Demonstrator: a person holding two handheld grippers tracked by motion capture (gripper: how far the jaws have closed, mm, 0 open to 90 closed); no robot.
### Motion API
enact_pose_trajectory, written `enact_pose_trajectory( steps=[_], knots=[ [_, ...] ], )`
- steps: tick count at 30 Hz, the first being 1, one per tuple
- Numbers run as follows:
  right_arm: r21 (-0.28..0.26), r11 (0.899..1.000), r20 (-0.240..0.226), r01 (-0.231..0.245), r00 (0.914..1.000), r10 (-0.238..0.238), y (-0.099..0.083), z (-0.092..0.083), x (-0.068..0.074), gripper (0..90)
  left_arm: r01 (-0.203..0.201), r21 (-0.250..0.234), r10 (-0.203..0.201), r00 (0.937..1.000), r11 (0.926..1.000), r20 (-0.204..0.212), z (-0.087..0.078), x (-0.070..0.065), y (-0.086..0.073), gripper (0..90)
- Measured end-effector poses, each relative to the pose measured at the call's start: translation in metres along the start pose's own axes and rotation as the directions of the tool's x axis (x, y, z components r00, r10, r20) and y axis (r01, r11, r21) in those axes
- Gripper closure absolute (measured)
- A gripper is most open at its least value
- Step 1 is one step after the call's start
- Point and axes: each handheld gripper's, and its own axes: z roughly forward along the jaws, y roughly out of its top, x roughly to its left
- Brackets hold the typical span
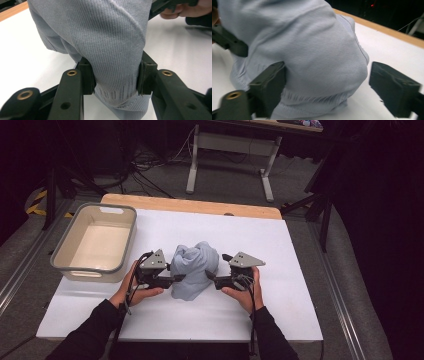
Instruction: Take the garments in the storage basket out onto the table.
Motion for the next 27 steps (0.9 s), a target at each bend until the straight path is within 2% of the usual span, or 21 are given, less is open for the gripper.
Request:
enact_pose_trajectory(
  steps=[1, 4, 7, 9, 12, 14, 15, 16, 18, 19, 21, 24, 27],
  knots=[
    [0.016, 0.999, -0.037, -0.031, 0.9988, 0.031, -0.002, 0.007, -0.006, 10.1, -0.005, 0.002, 0.005, 1.0000, 1.0000, -0.004, 0.000, -0.001, 0.000, 59.1],
    [0.029, 0.998, -0.105, -0.061, 0.9924, 0.064, -0.004, 0.014, -0.010, 12.6, -0.010, 0.004, 0.010, 0.9999, 0.9999, -0.005, 0.000, 0.000, 0.000, 59.3],
    [0.028, 0.997, -0.170, -0.072, 0.9826, 0.075, -0.006, 0.017, -0.010, 32.6, 0.001, -0.001, -0.001, 0.9999, 1.0000, -0.011, 0.001, 0.000, -0.001, 59.0],
    [0.020, 0.998, -0.182, -0.060, 0.9813, 0.063, -0.005, 0.015, -0.008, 47.2, 0.015, -0.004, -0.015, 0.9996, 0.9999, -0.023, 0.001, 0.001, -0.002, 57.5],
    [0.011, 0.999, -0.166, -0.035, 0.9855, 0.036, -0.004, 0.011, -0.003, 65.2, 0.026, -0.008, -0.026, 0.9991, 0.9996, -0.033, -0.001, 0.003, -0.002, 52.4],
    [0.004, 1.000, -0.149, -0.017, 0.9887, 0.017, -0.003, 0.006, 0.000, 83.7, 0.047, -0.017, -0.048, 0.9976, 0.9987, -0.050, -0.005, 0.005, -0.002, 49.0],
    [-0.008, 1.000, -0.136, -0.003, 0.9906, 0.002, -0.001, 0.002, 0.001, 89.0, 0.051, -0.022, -0.052, 0.9973, 0.9985, -0.052, -0.006, 0.006, -0.003, 48.8],
    [-0.018, 1.000, -0.127, -0.001, 0.9919, -0.001, 0.000, -0.002, 0.002, 89.6, 0.057, -0.028, -0.058, 0.9971, 0.9980, -0.049, -0.008, 0.006, -0.003, 48.9],
    [-0.020, 0.999, -0.118, 0.036, 0.9924, -0.038, 0.004, -0.006, 0.005, 89.9, 0.060, -0.033, -0.062, 0.9970, 0.9976, -0.047, -0.009, 0.007, -0.003, 48.8],
    [-0.010, 0.997, -0.095, 0.072, 0.9928, -0.073, 0.006, -0.008, 0.010, 89.8, 0.055, -0.036, -0.057, 0.9970, 0.9978, -0.053, -0.011, 0.007, -0.002, 48.5],
    [-0.006, 0.995, -0.069, 0.100, 0.9926, -0.100, 0.008, -0.008, 0.016, 88.9, 0.035, -0.027, -0.037, 0.9969, 0.9990, -0.069, -0.014, 0.006, -0.001, 50.0],
    [-0.011, 0.995, -0.058, 0.098, 0.9934, -0.099, 0.007, -0.007, 0.015, 89.9, 0.033, -0.029, -0.035, 0.9965, 0.9990, -0.076, -0.016, 0.006, 0.000, 51.2],
    [-0.021, 0.996, -0.055, 0.091, 0.9942, -0.092, 0.006, -0.010, 0.014, 90.0, 0.059, -0.060, -0.063, 0.9955, 0.9965, -0.071, -0.022, 0.009, -0.001, 50.7]
  ],
)
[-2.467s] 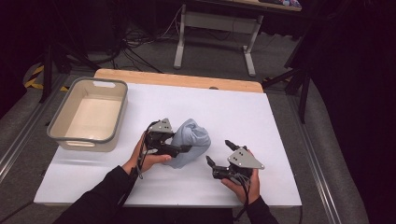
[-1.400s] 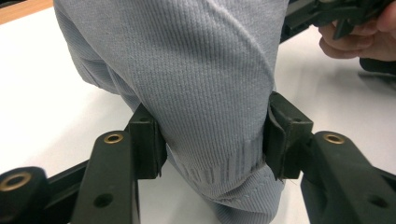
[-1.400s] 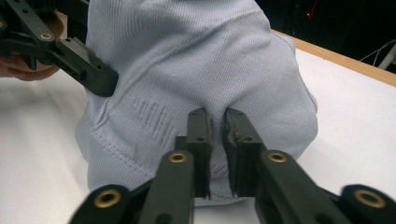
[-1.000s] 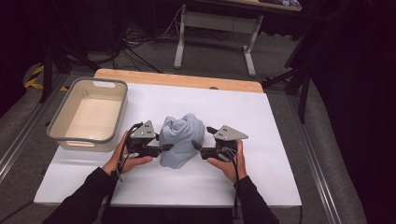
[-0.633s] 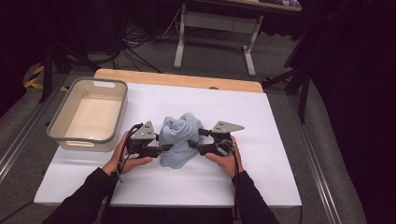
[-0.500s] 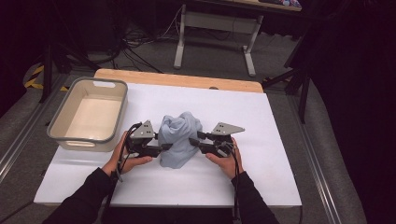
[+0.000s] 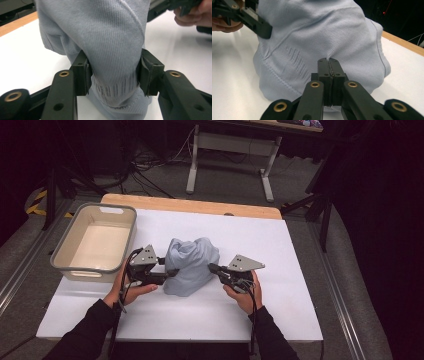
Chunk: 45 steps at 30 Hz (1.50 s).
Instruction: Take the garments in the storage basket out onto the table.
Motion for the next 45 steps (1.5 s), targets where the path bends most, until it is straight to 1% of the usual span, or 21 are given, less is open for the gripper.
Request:
enact_pose_trajectory(
  steps=[2, 4, 6, 7, 8, 12, 14, 15, 17, 18, 20, 21, 22, 23, 27, 30, 32, 34, 36, 39, 45],
  knots=[
    [0.004, 1.000, 0.009, 0.005, 0.9999, -0.005, 0.000, -0.001, 0.000, 85.6, 0.006, -0.004, -0.006, 1.0000, 1.0000, 0.005, -0.001, 0.001, -0.001, 52.1],
    [-0.009, 1.000, 0.039, -0.029, 0.9988, 0.029, -0.001, 0.000, -0.004, 71.1, 0.005, 0.000, -0.005, 0.9999, 1.0000, 0.012, -0.001, 0.001, 0.000, 54.3],
    [-0.008, 0.997, 0.035, -0.076, 0.9965, 0.076, -0.005, 0.001, -0.010, 55.1, -0.009, 0.011, 0.009, 0.9999, 0.9999, 0.014, 0.000, -0.001, 0.000, 56.9],
    [-0.008, 0.997, 0.035, -0.076, 0.9965, 0.076, -0.005, 0.001, -0.010, 55.1, -0.009, 0.011, 0.009, 0.9999, 0.9999, 0.014, 0.000, -0.001, 0.000, 59.0],
    [0.023, 0.992, 0.073, -0.127, 0.9895, 0.125, -0.010, 0.005, -0.016, 34.7, -0.015, 0.014, 0.014, 0.9996, 0.9998, 0.023, 0.001, -0.002, 0.000, 62.0],
    [0.051, 0.976, 0.061, -0.212, 0.9761, 0.209, -0.019, 0.015, -0.027, 21.9, -0.042, 0.040, 0.041, 0.9988, 0.9983, 0.027, 0.004, -0.005, -0.001, 67.7],
    [0.068, 0.961, 0.025, -0.267, 0.9637, 0.266, -0.025, 0.022, -0.031, 19.3, -0.055, 0.045, 0.053, 0.9980, 0.9975, 0.034, 0.004, -0.005, -0.001, 69.3],
    [0.082, 0.952, 0.010, -0.295, 0.9555, 0.295, -0.028, 0.026, -0.033, 19.4, -0.058, 0.045, 0.057, 0.9978, 0.9973, 0.035, 0.004, -0.006, -0.001, 69.7],
    [0.102, 0.948, -0.022, -0.303, 0.9517, 0.306, -0.031, 0.030, -0.033, 25.6, -0.062, 0.048, 0.060, 0.9977, 0.9969, 0.032, 0.005, -0.007, -0.001, 69.9],
    [0.112, 0.946, -0.032, -0.305, 0.9502, 0.310, -0.032, 0.032, -0.033, 32.8, -0.064, 0.045, 0.062, 0.9975, 0.9969, 0.032, 0.005, -0.007, -0.001, 69.9],
    [0.127, 0.954, -0.013, -0.272, 0.9611, 0.276, -0.034, 0.033, -0.031, 55.9, -0.063, 0.047, 0.062, 0.9976, 0.9969, 0.030, 0.005, -0.007, -0.001, 69.9],
    [0.132, 0.955, -0.001, -0.267, 0.9630, 0.269, -0.035, 0.033, -0.030, 67.0, -0.063, 0.046, 0.062, 0.9977, 0.9970, 0.030, 0.005, -0.007, -0.001, 69.7],
    [0.132, 0.955, -0.001, -0.267, 0.9630, 0.269, -0.035, 0.033, -0.030, 67.0, -0.063, 0.046, 0.062, 0.9977, 0.9970, 0.030, 0.005, -0.007, -0.001, 69.5],
    [0.129, 0.960, 0.019, -0.248, 0.9686, 0.248, -0.035, 0.031, -0.029, 80.8, -0.061, 0.046, 0.059, 0.9980, 0.9971, 0.023, 0.005, -0.007, -0.001, 69.0],
    [0.117, 0.974, 0.040, -0.193, 0.9811, 0.189, -0.031, 0.023, -0.027, 85.4, -0.025, 0.027, 0.025, 0.9997, 0.9993, 0.004, 0.003, -0.004, -0.002, 65.5],
    [0.097, 0.981, 0.076, -0.165, 0.9844, 0.158, -0.025, 0.013, -0.024, 85.7, -0.016, 0.022, 0.016, 0.9999, 0.9996, 0.004, 0.001, -0.002, -0.002, 65.0],
    [0.087, 0.986, 0.099, -0.145, 0.9858, 0.136, -0.018, 0.003, -0.020, 85.8, -0.011, 0.019, 0.012, 0.9998, 0.9998, -0.018, -0.001, -0.002, -0.001, 65.1],
    [0.065, 0.988, 0.108, -0.143, 0.9848, 0.136, -0.011, -0.008, -0.017, 85.9, 0.000, 0.009, 0.000, 0.9996, 1.0000, -0.029, -0.004, -0.002, 0.001, 65.2],
    [0.026, 0.986, 0.110, -0.164, 0.9810, 0.160, -0.004, -0.022, -0.015, 86.0, 0.021, -0.004, -0.021, 0.9986, 0.9998, -0.048, -0.007, -0.002, 0.004, 65.1],
    [-0.005, 0.989, 0.123, -0.146, 0.9818, 0.145, 0.007, -0.042, -0.009, 86.1, 0.024, -0.014, -0.025, 0.9984, 0.9996, -0.052, -0.010, -0.005, 0.008, 65.1],
    [0.008, 0.986, 0.159, -0.169, 0.9732, 0.166, 0.010, -0.055, 0.000, 86.0, 0.058, -0.034, -0.061, 0.9948, 0.9977, -0.081, -0.015, -0.009, 0.014, 60.3]
  ],
)
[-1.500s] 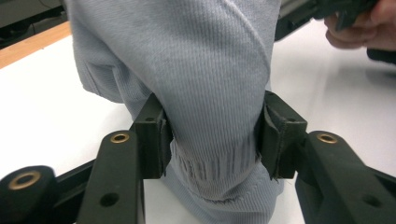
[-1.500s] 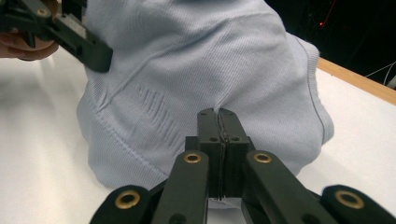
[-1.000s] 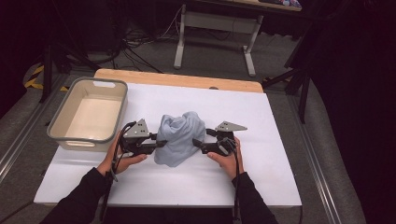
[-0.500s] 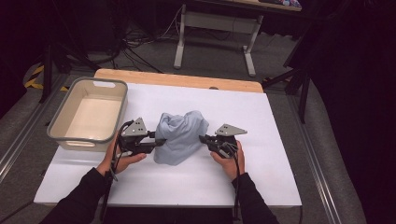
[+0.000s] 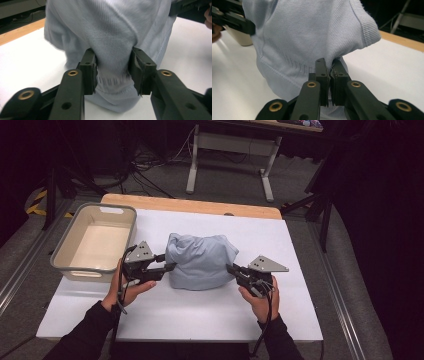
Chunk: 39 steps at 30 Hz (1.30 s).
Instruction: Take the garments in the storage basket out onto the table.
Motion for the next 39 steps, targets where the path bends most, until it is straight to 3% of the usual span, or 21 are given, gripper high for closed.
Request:
enact_pose_trajectory(
  steps=[3, 4, 6, 7, 12, 14, 17, 18, 20, 23, 26, 28, 30, 31, 35, 39],
  knots=[
    [0.014, 0.999, 0.023, -0.031, 0.9993, 0.031, -0.004, -0.001, -0.003, 86.1, 0.024, -0.013, -0.024, 0.9997, 0.9996, -0.009, -0.001, 0.004, -0.002, 64.0],
    [0.026, 0.999, 0.029, -0.045, 0.9986, 0.044, -0.007, -0.001, -0.006, 86.1, 0.019, -0.001, -0.019, 0.9998, 0.9998, 0.000, -0.001, 0.005, -0.003, 64.1],
    [0.047, 0.997, 0.050, -0.057, 0.9973, 0.055, -0.013, 0.001, -0.011, 86.0, -0.014, 0.043, 0.016, 0.9994, 0.9990, -0.030, 0.004, 0.006, -0.004, 64.0],
    [0.056, 0.997, 0.069, -0.052, 0.9965, 0.048, -0.015, 0.003, -0.012, 86.0, -0.001, 0.079, 0.005, 0.9987, 0.9969, -0.050, 0.012, 0.007, -0.010, 62.3],
    [0.057, 0.996, 0.134, -0.071, 0.9890, 0.063, -0.023, 0.011, -0.024, 85.7, 0.041, 0.104, -0.033, 0.9968, 0.9937, -0.073, 0.026, 0.016, -0.018, 49.8],
    [0.062, 0.994, 0.154, -0.091, 0.9848, 0.080, -0.027, 0.015, -0.029, 85.6, 0.043, 0.114, -0.028, 0.9918, 0.9926, -0.125, 0.030, 0.020, -0.020, 46.7],
    [0.061, 0.993, 0.184, -0.104, 0.9786, 0.091, -0.031, 0.018, -0.034, 85.4, 0.106, 0.104, -0.093, 0.9876, 0.9888, -0.126, 0.038, 0.030, -0.024, 40.9],
    [0.060, 0.992, 0.186, -0.114, 0.9774, 0.101, -0.032, 0.019, -0.036, 85.2, 0.116, 0.117, -0.098, 0.9846, 0.9863, -0.145, 0.042, 0.033, -0.026, 38.5],
    [0.059, 0.991, 0.207, -0.119, 0.9727, 0.105, -0.033, 0.021, -0.039, 84.8, 0.140, 0.145, -0.122, 0.9848, 0.9794, -0.123, 0.050, 0.036, -0.030, 35.0],
    [0.070, 0.990, 0.212, -0.120, 0.9719, 0.103, -0.037, 0.024, -0.041, 82.6, 0.133, 0.198, -0.111, 0.9868, 0.9711, -0.117, 0.062, 0.035, -0.033, 30.3],
    [0.070, 0.990, 0.205, -0.119, 0.9734, 0.103, -0.041, 0.026, -0.045, 76.6, 0.131, 0.215, -0.107, 0.9870, 0.9677, -0.120, 0.068, 0.035, -0.035, 30.3],
    [0.076, 0.990, 0.200, -0.116, 0.9748, 0.099, -0.043, 0.027, -0.047, 68.1, 0.126, 0.216, -0.101, 0.9873, 0.9682, -0.123, 0.071, 0.035, -0.037, 33.5],
    [0.085, 0.992, 0.174, -0.098, 0.9814, 0.082, -0.047, 0.028, -0.049, 62.6, 0.124, 0.232, -0.097, 0.9875, 0.9647, -0.124, 0.074, 0.036, -0.039, 37.4],
    [0.102, 0.991, 0.186, -0.088, 0.9802, 0.068, -0.049, 0.029, -0.050, 60.7, 0.126, 0.245, -0.099, 0.9881, 0.9615, -0.118, 0.076, 0.036, -0.040, 40.2],
    [0.161, 0.982, 0.169, -0.103, 0.9827, 0.076, -0.059, 0.036, -0.055, 54.0, 0.103, 0.262, -0.071, 0.9892, 0.9596, -0.129, 0.079, 0.033, -0.040, 42.2],
    [0.170, 0.976, 0.152, -0.139, 0.9818, 0.114, -0.064, 0.037, -0.059, 48.7, 0.086, 0.274, -0.050, 0.9896, 0.9580, -0.135, 0.080, 0.032, -0.039, 43.9]
  ],
)
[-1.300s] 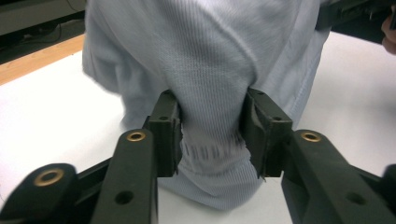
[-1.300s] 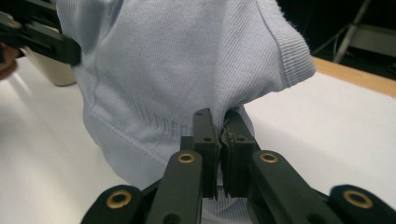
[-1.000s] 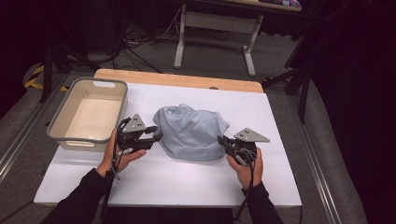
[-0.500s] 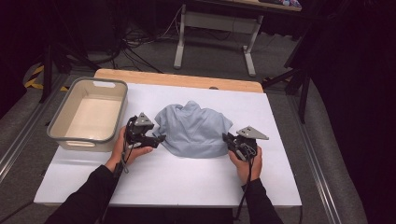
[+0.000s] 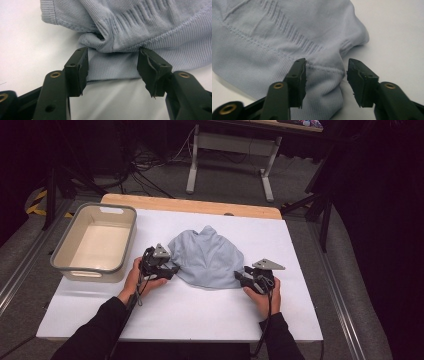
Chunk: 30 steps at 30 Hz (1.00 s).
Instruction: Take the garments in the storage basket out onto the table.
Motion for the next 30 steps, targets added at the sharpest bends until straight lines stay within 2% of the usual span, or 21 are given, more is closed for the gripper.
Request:
enact_pose_trajectory(
  steps=[2, 4, 5, 6, 9, 11, 13, 16, 21, 26, 30],
  knots=[
    [0.012, 1.000, -0.003, -0.026, 0.9997, 0.026, -0.002, 0.001, -0.003, 45.3, -0.016, 0.008, 0.016, 0.9998, 0.9998, 0.010, 0.000, 0.000, 0.001, 46.6],
    [0.030, 0.999, -0.007, -0.022, 0.9997, 0.023, -0.003, 0.001, -0.003, 46.4, -0.024, 0.011, 0.024, 0.9995, 0.9996, 0.022, -0.001, -0.001, 0.001, 55.4],
    [0.047, 0.999, -0.016, -0.026, 0.9995, 0.027, -0.003, 0.001, -0.003, 48.4, -0.034, 0.015, 0.033, 0.9990, 0.9993, 0.029, -0.001, -0.001, 0.002, 58.8],
    [0.060, 0.998, -0.030, -0.018, 0.9994, 0.020, -0.003, 0.002, -0.001, 54.1, -0.040, 0.020, 0.040, 0.9987, 0.9990, 0.031, -0.002, -0.002, 0.002, 67.7],
    [0.071, 0.997, -0.031, -0.015, 0.9994, 0.018, -0.003, 0.003, 0.001, 59.0, -0.063, 0.029, 0.063, 0.9977, 0.9976, 0.026, -0.003, -0.003, 0.002, 82.9],
    [0.073, 0.997, -0.037, -0.023, 0.9990, 0.026, -0.003, 0.002, 0.000, 62.3, -0.064, 0.027, 0.064, 0.9976, 0.9976, 0.026, -0.003, -0.003, 0.002, 83.7],
    [0.072, 0.997, -0.056, -0.032, 0.9978, 0.036, -0.003, 0.002, 0.000, 75.9, -0.063, 0.026, 0.063, 0.9977, 0.9977, 0.027, -0.004, -0.003, 0.002, 84.3],
    [0.065, 0.997, -0.059, -0.034, 0.9975, 0.038, -0.003, 0.001, 0.001, 81.6, -0.060, 0.019, 0.059, 0.9975, 0.9980, 0.038, -0.005, -0.003, 0.001, 84.8],
    [0.025, 0.999, -0.038, -0.036, 0.9986, 0.037, -0.001, -0.006, 0.000, 82.9, -0.066, -0.003, 0.066, 0.9966, 0.9978, 0.049, -0.010, -0.003, 0.002, 85.8],
    [-0.044, 0.998, -0.023, -0.039, 0.9990, 0.038, 0.005, -0.020, -0.002, 83.2, -0.091, -0.075, 0.094, 0.9951, 0.9930, 0.031, -0.023, -0.009, 0.007, 86.6],
    [-0.086, 0.996, -0.017, -0.033, 0.9993, 0.032, 0.010, -0.031, -0.003, 83.9, -0.099, -0.106, 0.102, 0.9945, 0.9895, 0.024, -0.031, -0.011, 0.009, 86.8]
  ],
)
